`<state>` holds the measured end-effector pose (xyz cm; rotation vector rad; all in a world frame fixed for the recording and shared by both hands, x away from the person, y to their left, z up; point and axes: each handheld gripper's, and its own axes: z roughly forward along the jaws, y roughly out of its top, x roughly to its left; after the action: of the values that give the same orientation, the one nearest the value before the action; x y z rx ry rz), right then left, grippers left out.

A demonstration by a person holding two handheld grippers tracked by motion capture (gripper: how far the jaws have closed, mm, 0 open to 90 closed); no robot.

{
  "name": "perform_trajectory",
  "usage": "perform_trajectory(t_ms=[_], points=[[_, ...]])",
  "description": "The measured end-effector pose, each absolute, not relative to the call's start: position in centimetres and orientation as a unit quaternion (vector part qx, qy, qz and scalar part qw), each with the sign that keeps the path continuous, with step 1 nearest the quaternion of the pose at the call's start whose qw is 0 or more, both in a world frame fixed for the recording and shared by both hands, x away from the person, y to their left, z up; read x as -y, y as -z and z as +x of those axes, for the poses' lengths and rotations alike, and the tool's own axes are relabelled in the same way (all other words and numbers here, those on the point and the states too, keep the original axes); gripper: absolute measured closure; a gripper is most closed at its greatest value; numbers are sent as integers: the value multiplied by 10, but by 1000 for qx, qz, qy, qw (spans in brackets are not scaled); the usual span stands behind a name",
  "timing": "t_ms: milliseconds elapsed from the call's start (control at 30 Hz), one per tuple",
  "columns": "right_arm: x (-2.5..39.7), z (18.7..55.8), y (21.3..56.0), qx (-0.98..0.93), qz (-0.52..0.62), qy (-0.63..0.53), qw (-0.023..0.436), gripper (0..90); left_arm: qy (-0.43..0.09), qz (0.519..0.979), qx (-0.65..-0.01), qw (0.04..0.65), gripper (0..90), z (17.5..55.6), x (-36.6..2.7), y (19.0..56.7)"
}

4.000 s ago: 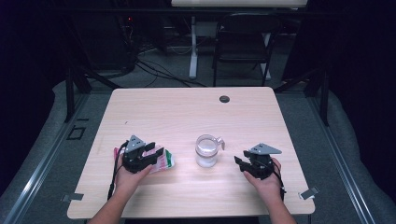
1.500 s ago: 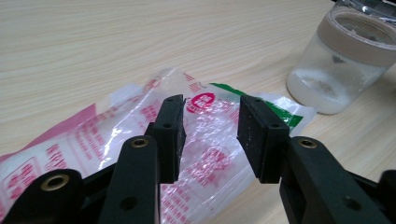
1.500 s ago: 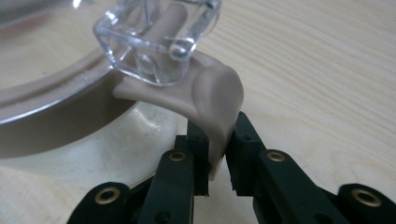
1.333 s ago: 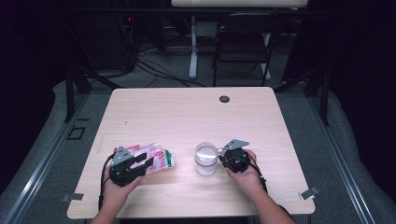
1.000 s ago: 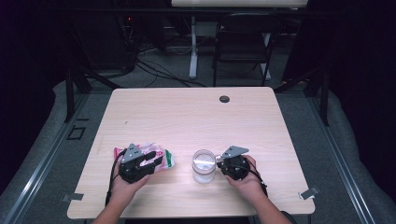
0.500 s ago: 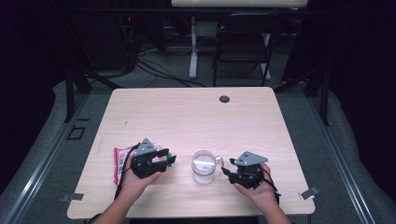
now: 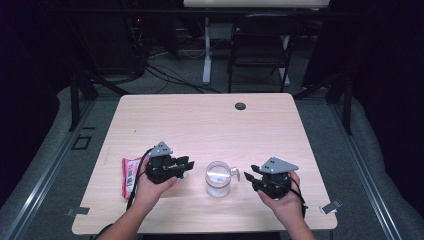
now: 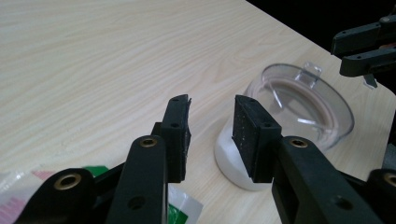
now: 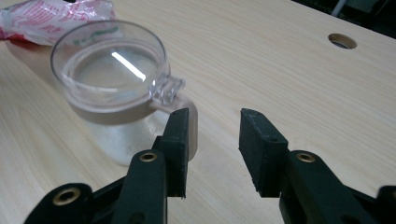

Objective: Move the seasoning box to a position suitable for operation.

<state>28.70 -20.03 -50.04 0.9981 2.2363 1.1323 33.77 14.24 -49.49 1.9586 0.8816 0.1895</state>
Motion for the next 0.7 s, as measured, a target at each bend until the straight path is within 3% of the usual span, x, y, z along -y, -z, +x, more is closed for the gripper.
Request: perform_trajectory(t_ms=[133, 267, 400, 600, 700], points=[[194, 293, 486, -800, 379, -409, 221, 626, -54, 810, -344, 472, 567, 347, -136, 484], [188, 301, 473, -785, 399, -431, 197, 599, -67, 813, -329, 476, 568, 348, -128, 472], [183, 307, 467, -782, 414, -432, 174, 598, -94, 821, -310, 470, 639, 348, -119, 463], [176, 305, 467, -785, 420, -423, 168, 748, -109, 835, -284, 459, 743, 347, -110, 465], [174, 305, 473, -788, 421, -419, 161, 779, -87, 839, -285, 456, 781, 346, -109, 473]])
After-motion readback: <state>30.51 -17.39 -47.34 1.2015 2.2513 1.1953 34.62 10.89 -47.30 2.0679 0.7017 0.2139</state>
